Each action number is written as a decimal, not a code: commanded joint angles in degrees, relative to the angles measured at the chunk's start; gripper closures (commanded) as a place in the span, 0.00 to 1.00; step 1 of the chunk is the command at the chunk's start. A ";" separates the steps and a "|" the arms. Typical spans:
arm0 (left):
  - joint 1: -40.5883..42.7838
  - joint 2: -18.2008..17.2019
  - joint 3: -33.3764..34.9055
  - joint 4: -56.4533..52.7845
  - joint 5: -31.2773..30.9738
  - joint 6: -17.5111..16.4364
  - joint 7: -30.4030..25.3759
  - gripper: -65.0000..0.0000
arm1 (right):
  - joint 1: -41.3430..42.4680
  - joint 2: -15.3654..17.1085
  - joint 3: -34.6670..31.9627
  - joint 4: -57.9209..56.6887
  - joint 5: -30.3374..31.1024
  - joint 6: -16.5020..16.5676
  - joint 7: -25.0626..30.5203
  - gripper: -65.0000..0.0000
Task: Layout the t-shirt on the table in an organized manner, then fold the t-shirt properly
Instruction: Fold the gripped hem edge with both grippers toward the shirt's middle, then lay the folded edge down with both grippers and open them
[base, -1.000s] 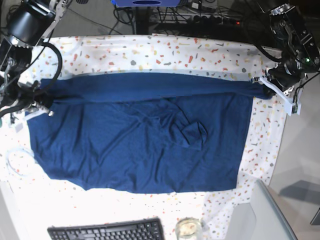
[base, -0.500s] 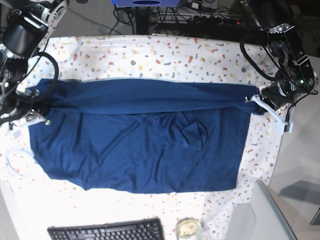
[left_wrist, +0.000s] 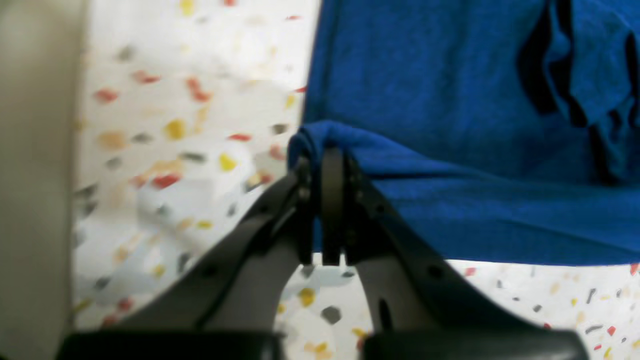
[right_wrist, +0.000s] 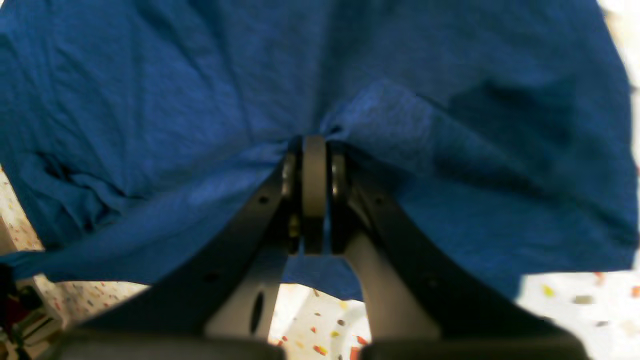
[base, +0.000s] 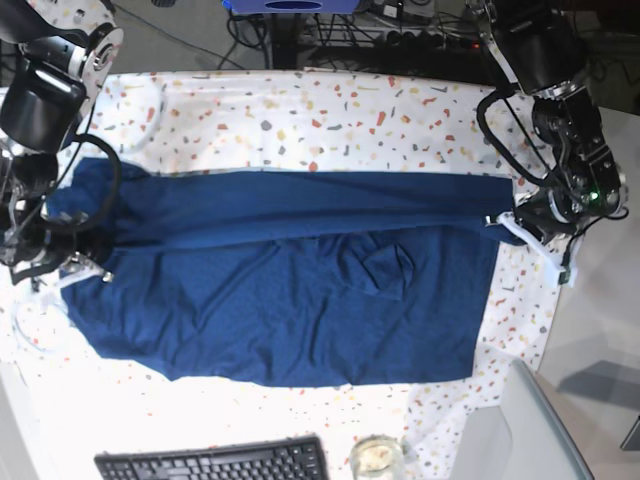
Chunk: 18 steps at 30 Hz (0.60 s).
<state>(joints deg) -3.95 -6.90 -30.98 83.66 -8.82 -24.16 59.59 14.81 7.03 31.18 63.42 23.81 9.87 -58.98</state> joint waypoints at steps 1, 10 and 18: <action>-1.11 -0.71 0.34 0.43 0.07 0.03 -1.53 1.00 | 1.59 1.28 0.07 0.01 0.23 -0.77 1.62 1.00; -3.57 -0.71 1.58 -3.88 0.07 0.03 -2.41 1.00 | 1.76 2.25 -1.77 -1.40 0.23 -1.30 5.22 1.00; -5.24 -0.88 1.58 -7.04 1.04 0.03 -5.66 1.00 | 4.05 3.48 -3.09 -4.65 0.23 -1.30 6.54 1.00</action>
<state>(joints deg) -8.08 -7.05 -29.43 75.85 -7.53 -24.14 54.57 17.30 9.37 28.05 57.93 23.66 8.73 -53.47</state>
